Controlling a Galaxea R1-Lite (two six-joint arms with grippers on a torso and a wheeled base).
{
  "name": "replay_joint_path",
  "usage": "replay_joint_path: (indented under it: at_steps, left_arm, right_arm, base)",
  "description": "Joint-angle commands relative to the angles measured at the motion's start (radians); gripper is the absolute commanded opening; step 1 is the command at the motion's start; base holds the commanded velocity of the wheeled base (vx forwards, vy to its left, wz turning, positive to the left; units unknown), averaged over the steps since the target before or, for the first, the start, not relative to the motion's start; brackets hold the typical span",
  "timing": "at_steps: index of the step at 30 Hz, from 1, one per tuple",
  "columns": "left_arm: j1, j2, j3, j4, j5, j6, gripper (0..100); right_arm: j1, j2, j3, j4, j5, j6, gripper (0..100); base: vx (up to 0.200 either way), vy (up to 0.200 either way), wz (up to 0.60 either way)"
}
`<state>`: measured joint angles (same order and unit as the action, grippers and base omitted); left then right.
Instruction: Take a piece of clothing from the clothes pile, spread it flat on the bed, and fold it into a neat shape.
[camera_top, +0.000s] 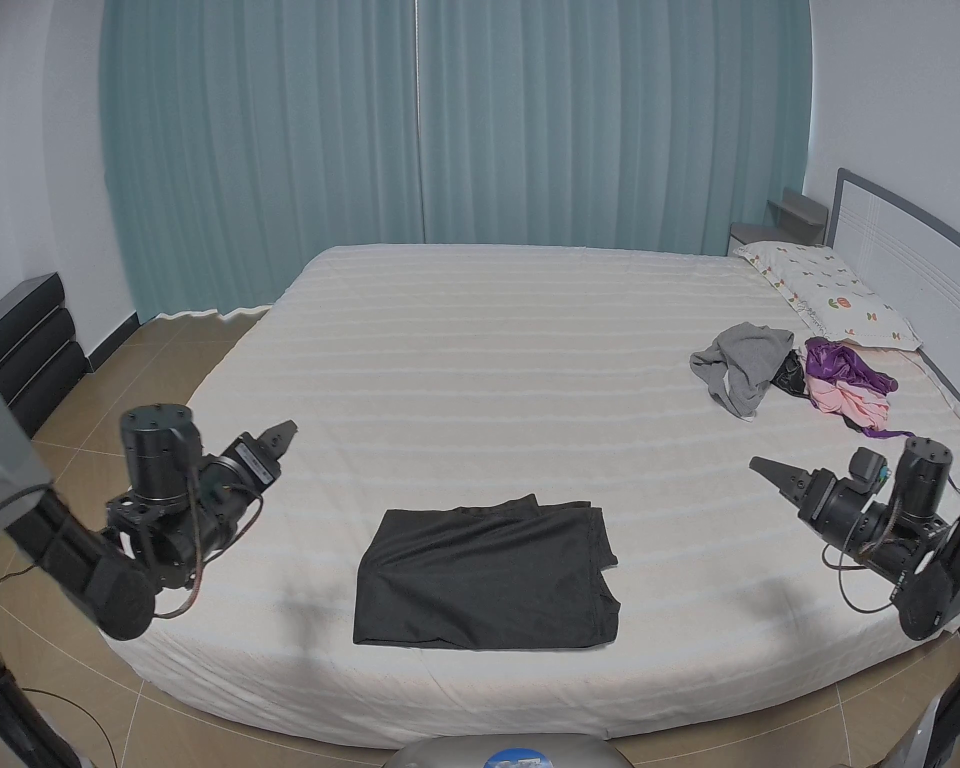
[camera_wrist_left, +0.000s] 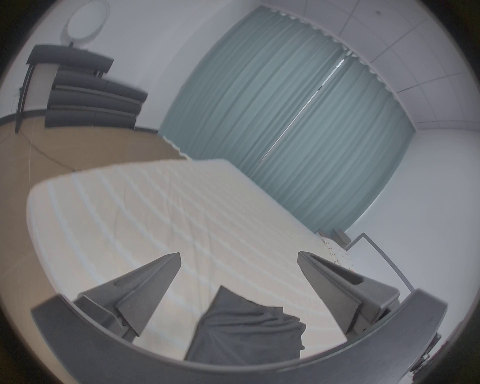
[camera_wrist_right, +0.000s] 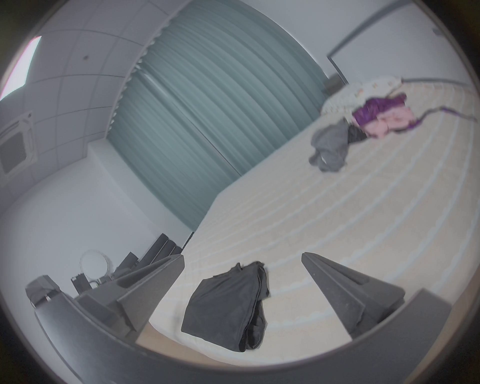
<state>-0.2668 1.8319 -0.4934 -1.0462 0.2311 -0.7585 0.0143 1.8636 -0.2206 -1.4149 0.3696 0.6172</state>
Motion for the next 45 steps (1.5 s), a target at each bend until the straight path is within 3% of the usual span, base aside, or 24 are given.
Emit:
replay_joint_path:
  at_steps: [1,7,10,13,19,22,26,29,36,41,45]
  left_arm:
    - [0.031,-0.415,0.197,0.000,0.056,0.179,100]
    - [0.074,-0.691,0.343,0.006,0.091,0.393,100]
    - [0.075,-0.761,0.365,0.018,0.128,0.441,100]
    - [0.074,-0.907,0.383,0.103,0.182,0.524,100]
    - [0.074,-1.172,0.381,0.382,0.186,0.548,100]
    - [0.075,-1.341,0.377,0.598,0.186,0.548,100]
    - [0.093,-1.537,0.342,0.804,0.188,0.590,100]
    - [0.169,-1.677,0.302,0.943,0.185,0.659,100]
    - [0.262,-1.807,0.289,0.999,0.175,0.754,100]
    - [0.264,-1.824,0.294,1.000,0.177,0.783,100]
    - [0.264,-1.824,0.343,0.977,0.159,0.789,100]
  right_arm:
    - [-0.017,-0.416,0.184,0.021,-0.009,-0.129,100]
    - [-0.010,-0.721,0.221,0.232,0.015,-0.229,100]
    - [0.003,-0.831,0.221,0.333,0.019,-0.260,100]
    - [0.019,-1.049,0.221,0.579,0.022,-0.346,100]
    - [0.044,-1.376,0.178,0.973,0.019,-0.390,100]
    - [0.035,-1.466,0.185,1.116,0.012,-0.470,100]
    - [0.027,-1.549,0.185,1.163,0.011,-0.490,100]
    - [0.026,-1.653,0.156,1.258,0.012,-0.553,100]
    - [-0.019,-1.864,0.084,1.521,0.009,-0.623,100]
    - [-0.014,-1.864,0.055,1.490,-0.034,-0.643,100]
    - [-0.014,-1.864,0.142,1.343,-0.133,-0.718,100]
  base:
    - [0.000,0.000,0.00]
    - [0.000,0.000,0.00]
    - [0.000,0.000,0.00]
    - [0.000,0.000,0.00]
    - [0.000,0.000,0.00]
    - [0.000,0.000,0.00]
    - [0.000,0.000,0.00]
    - [0.000,0.000,0.00]
    - [0.000,0.000,0.00]
    - [0.000,0.000,0.00]
    - [0.000,0.000,0.00]
